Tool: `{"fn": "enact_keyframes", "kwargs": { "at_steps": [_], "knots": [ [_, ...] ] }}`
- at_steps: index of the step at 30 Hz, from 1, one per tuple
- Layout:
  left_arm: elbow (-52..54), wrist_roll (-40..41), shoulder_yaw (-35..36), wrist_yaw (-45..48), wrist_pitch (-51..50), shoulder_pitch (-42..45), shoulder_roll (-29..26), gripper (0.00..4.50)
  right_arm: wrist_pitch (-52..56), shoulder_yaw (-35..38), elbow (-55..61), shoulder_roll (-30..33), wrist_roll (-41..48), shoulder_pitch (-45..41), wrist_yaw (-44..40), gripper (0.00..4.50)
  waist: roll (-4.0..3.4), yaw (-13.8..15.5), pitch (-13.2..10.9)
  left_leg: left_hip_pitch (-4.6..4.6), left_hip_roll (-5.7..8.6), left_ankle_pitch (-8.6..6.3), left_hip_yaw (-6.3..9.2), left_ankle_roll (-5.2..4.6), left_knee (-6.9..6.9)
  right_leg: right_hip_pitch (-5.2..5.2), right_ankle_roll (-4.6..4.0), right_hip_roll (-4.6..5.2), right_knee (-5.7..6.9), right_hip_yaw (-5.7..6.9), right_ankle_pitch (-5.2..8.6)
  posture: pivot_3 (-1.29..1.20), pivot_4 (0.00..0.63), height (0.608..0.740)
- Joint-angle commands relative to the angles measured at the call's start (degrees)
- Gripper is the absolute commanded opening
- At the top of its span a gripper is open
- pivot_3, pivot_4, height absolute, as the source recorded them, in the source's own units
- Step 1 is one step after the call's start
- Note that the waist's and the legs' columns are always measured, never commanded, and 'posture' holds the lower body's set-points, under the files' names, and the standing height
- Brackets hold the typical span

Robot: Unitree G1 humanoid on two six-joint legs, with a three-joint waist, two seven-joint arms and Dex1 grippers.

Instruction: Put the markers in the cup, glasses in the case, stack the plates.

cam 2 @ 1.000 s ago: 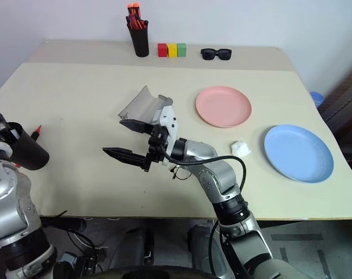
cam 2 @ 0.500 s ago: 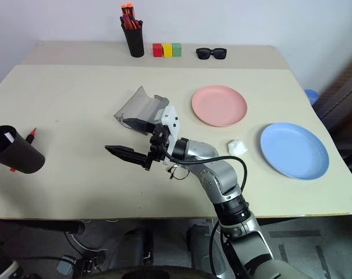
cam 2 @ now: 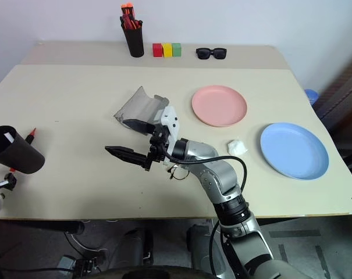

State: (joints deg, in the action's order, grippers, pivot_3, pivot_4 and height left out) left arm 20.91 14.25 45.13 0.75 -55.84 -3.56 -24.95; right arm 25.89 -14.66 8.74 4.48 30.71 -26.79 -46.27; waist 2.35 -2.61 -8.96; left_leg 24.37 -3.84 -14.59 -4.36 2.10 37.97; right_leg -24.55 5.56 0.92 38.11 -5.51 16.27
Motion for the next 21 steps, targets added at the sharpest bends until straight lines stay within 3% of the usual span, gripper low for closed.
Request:
{"fn": "enact_keyframes", "kwargs": {
  "at_steps": [1, 11, 21],
  "knots": [
    [-0.32, -0.94, -0.29, -0.31, 0.09, 0.71, -1.50, 4.35, -0.29, 0.52, 2.43, -0.59, 1.01, 0.11, 0.34, 4.50, 0.00, -0.02, 0.00, 0.00, 0.00, 0.00, 0.00, 0.00, 0.00, 0.00, 0.00, 0.02, -0.01, 0.00, 0.00, 0.00, 0.150, 0.722],
    [-3.11, -1.38, -3.39, -0.62, -1.18, 3.84, -2.06, 4.35, -0.59, 0.45, 2.19, -0.92, 0.95, 0.03, 0.88, 4.50, 0.00, 0.09, 0.00, 0.00, 0.00, 0.00, 0.00, 0.00, -0.04, -0.01, 0.00, 0.18, -0.01, 0.00, 0.00, 0.00, 0.150, 0.722],
    [-6.24, -0.87, -1.91, -1.73, -3.50, 7.93, -1.18, 4.35, -0.75, 0.66, 1.99, -1.17, 0.73, -0.02, 1.35, 4.50, -0.01, 0.11, 0.00, 0.00, 0.01, 0.00, 0.00, 0.00, -0.04, 0.01, 0.02, 0.17, 0.00, 0.05, -0.01, 0.00, 0.150, 0.722]
  ]
}}
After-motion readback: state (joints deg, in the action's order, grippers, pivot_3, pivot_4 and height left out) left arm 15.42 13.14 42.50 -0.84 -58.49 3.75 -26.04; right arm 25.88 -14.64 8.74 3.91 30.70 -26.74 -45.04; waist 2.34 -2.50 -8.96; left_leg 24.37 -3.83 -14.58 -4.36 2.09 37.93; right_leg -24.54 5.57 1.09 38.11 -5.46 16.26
